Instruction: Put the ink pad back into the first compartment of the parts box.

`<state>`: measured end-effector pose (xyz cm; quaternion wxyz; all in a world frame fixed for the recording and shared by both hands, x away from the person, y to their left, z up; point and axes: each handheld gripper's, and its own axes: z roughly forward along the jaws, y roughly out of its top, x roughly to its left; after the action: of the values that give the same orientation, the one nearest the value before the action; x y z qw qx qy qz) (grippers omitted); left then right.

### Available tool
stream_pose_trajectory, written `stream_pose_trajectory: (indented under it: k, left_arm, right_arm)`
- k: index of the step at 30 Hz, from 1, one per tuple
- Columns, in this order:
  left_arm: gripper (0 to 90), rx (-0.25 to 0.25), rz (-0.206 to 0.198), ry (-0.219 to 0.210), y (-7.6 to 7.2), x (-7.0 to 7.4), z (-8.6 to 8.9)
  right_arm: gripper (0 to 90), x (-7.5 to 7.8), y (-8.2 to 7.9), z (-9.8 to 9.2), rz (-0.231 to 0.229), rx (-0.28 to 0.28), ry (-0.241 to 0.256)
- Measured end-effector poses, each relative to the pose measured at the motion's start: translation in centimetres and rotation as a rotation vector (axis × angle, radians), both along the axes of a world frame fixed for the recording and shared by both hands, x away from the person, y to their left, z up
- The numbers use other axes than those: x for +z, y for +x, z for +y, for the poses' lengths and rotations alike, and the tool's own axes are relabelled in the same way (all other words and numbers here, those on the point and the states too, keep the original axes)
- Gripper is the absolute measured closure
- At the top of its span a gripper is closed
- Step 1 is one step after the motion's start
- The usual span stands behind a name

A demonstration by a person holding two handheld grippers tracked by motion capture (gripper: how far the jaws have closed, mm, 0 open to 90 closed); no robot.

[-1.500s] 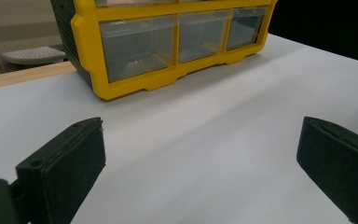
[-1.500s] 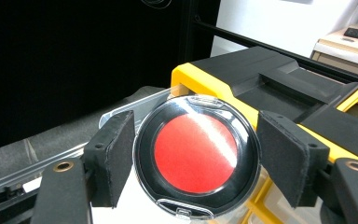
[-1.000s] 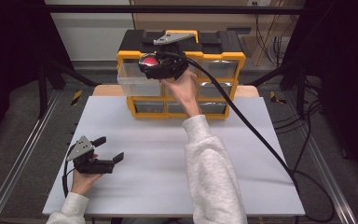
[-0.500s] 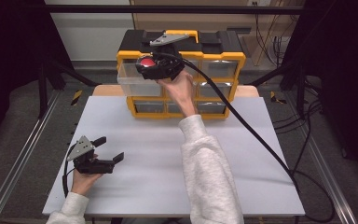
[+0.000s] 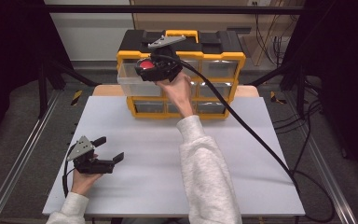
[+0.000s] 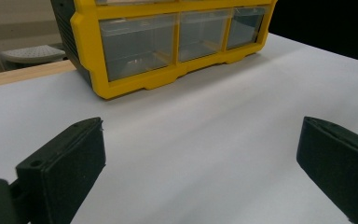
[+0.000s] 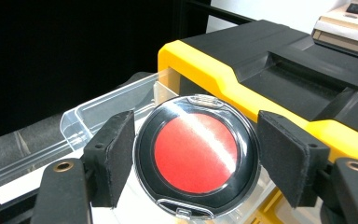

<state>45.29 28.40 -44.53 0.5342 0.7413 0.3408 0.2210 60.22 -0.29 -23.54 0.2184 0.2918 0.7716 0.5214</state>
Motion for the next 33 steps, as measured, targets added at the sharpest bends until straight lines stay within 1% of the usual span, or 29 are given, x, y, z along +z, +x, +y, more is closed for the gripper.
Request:
stream_pose_trajectory:
  k: [10, 19, 26, 29, 33]
  left_arm:
    - [1.0, 0.002, -0.001, -0.001, 0.00, 0.01, 0.00]
    - [1.0, 0.000, -0.001, 0.002, -0.01, 0.02, 0.02]
    - [1.0, 0.001, -0.001, 0.000, 0.00, 0.00, -0.01]
    - [1.0, 0.000, 0.000, 0.002, 0.01, 0.00, 0.00]
    - [1.0, 0.000, 0.001, 0.003, 0.01, 0.00, -0.01]
  right_arm:
    - [30.3, -0.37, 0.26, 0.19, 0.021, -0.002, -0.016]
    - [29.5, -0.59, 0.45, 0.33, 0.039, -0.020, -0.003]
    - [27.9, -0.43, 0.26, 0.23, 0.020, -0.022, 0.006]
    - [25.5, -0.19, 0.02, 0.09, 0.006, -0.024, 0.012]
    - [21.2, 0.27, -0.51, -0.26, -0.013, -0.026, 0.037]
